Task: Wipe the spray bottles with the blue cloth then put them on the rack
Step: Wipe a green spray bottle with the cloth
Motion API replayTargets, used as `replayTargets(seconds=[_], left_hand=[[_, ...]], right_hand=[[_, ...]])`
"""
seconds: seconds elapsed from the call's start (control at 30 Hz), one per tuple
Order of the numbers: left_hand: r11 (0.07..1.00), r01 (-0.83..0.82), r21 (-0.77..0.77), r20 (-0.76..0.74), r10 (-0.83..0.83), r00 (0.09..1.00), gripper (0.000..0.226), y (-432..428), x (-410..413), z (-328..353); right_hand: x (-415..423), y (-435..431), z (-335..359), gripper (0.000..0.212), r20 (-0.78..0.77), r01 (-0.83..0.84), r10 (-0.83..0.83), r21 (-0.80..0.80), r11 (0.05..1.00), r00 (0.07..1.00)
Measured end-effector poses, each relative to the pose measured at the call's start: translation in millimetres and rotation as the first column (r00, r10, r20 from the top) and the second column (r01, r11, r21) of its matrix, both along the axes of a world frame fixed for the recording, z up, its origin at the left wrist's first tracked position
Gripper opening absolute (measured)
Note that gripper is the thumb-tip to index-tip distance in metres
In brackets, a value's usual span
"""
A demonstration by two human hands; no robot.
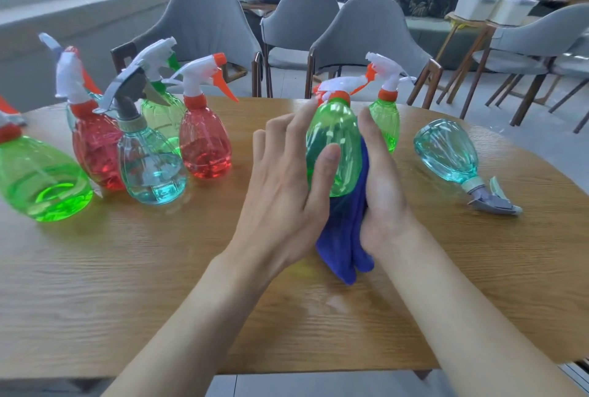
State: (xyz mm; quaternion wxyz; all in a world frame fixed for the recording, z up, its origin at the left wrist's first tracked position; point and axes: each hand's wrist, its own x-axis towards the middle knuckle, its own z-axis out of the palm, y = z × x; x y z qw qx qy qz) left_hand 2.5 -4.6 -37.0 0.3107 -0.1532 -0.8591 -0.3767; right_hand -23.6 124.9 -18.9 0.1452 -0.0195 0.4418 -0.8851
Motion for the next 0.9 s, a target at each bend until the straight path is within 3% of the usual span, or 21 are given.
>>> replayTargets(seconds=[0.07, 0.13, 0.2, 0.27, 0.33, 0.37, 0.43, 0.47, 0.57, 0.67, 0.9], left_hand=[[0.992, 0.075, 0.102, 0.084, -0.084, 0.993, 0.057, -2, -2, 0], [0.944, 0.1, 0.314, 0.182, -0.163, 0.97, 0.056, -6, -9, 2], [0.894, 0.017, 0.449, 0.234, -0.136, 0.963, 0.05, -8, -8, 0], [0.884, -0.056, 0.465, 0.324, -0.111, 0.939, 0.05, -12, -12, -1], [0.907, -0.108, 0.406, 0.513, -0.128, 0.849, 0.066, -16, -32, -13], [0.885, -0.115, 0.451, 0.577, -0.191, 0.794, 0.068, -19, -47, -29], [0.857, -0.105, 0.505, 0.657, -0.302, 0.691, 0.056, -23, -59, -26], [0.883, -0.112, 0.456, 0.665, -0.255, 0.702, 0.05, -26, -58, -22], [0.965, -0.108, 0.239, 0.487, -0.022, 0.873, 0.048, -25, -41, -18], [0.984, -0.117, 0.137, 0.356, 0.061, 0.933, 0.044, -27, -23, -6], [0.958, -0.179, 0.226, 0.346, 0.093, 0.934, 0.055, -36, -27, -2]], right_hand=[[4, 1, -2, 0.045, 0.025, -0.041, 0.043, -0.075, 0.996, 0.999], [4, 0, -2, 0.035, 0.033, -0.034, 0.039, -0.131, 0.991, 0.999], [5, -1, 1, 0.032, 0.013, 0.003, -0.001, -0.154, 0.988, 1.0], [2, 1, 4, 0.032, -0.029, 0.037, -0.043, -0.192, 0.981, 0.999], [1, 3, 8, 0.035, -0.073, 0.043, -0.061, -0.226, 0.973, 0.995], [0, 4, 10, 0.036, -0.09, 0.034, -0.058, -0.241, 0.97, 0.994], [-1, 6, 10, 0.033, -0.117, 0.024, -0.054, -0.243, 0.97, 0.992], [-3, 6, 8, 0.03, -0.12, 0.03, -0.06, -0.235, 0.972, 0.991], [-9, 7, -1, 0.023, -0.097, 0.076, -0.094, -0.176, 0.981, 0.991], [-12, 7, -9, 0.02, -0.069, 0.049, -0.06, -0.148, 0.988, 0.996], [-18, 6, -19, 0.025, -0.12, 0.052, -0.063, -0.095, 0.994, 0.991]])
